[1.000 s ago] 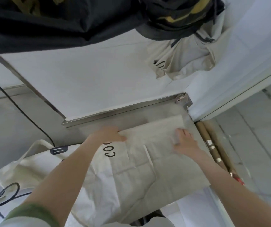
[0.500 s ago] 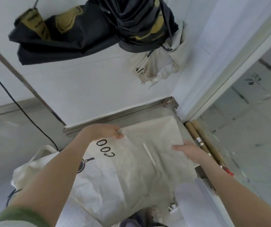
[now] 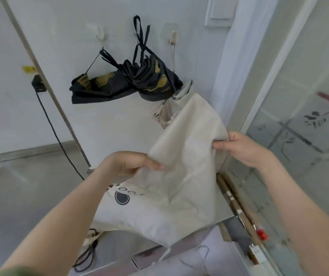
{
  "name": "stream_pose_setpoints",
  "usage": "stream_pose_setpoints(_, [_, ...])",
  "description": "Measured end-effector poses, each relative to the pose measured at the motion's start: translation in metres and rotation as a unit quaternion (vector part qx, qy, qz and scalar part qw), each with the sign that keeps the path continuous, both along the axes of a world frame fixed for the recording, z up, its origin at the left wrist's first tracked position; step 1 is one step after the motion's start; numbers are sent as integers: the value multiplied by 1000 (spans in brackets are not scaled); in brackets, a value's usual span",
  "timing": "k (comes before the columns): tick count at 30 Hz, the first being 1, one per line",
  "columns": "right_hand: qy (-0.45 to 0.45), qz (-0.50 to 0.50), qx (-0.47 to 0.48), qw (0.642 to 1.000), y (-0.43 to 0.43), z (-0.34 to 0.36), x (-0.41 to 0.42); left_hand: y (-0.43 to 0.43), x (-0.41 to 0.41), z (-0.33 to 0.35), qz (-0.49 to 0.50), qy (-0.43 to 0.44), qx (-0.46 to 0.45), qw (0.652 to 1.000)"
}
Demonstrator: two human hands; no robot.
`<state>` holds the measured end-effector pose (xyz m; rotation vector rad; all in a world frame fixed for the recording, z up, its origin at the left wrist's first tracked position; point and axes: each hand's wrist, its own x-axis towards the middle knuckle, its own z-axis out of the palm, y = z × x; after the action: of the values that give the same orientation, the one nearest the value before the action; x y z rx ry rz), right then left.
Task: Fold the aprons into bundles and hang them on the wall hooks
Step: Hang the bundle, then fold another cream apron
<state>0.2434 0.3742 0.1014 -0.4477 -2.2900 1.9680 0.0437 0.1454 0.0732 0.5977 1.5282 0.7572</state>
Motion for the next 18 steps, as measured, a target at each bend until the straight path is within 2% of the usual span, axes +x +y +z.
stream_pose_setpoints(3, [72,27,30,997,-7,40,12,-1,36,27,34,-11,62,997])
stream_pose_setpoints(7, [130,3,87,988,-10,74,23,-14,66,45,38,-51,112,992])
stream_pose_setpoints(11, [130,6,122,984,-11,94,37,-20,86,69,75,-39,157,984])
stream_pose_setpoints(13, [106,25,142,984,-16,100,38,-13,90,87,140,-3,208,968])
stream_pose_setpoints(16, [42,31,223,973,-25,106,37,0,93,113,229,115,247,935])
stream_pose_setpoints(18, [25,12,256,966,-26,109,35,3,96,127,244,143,264,922])
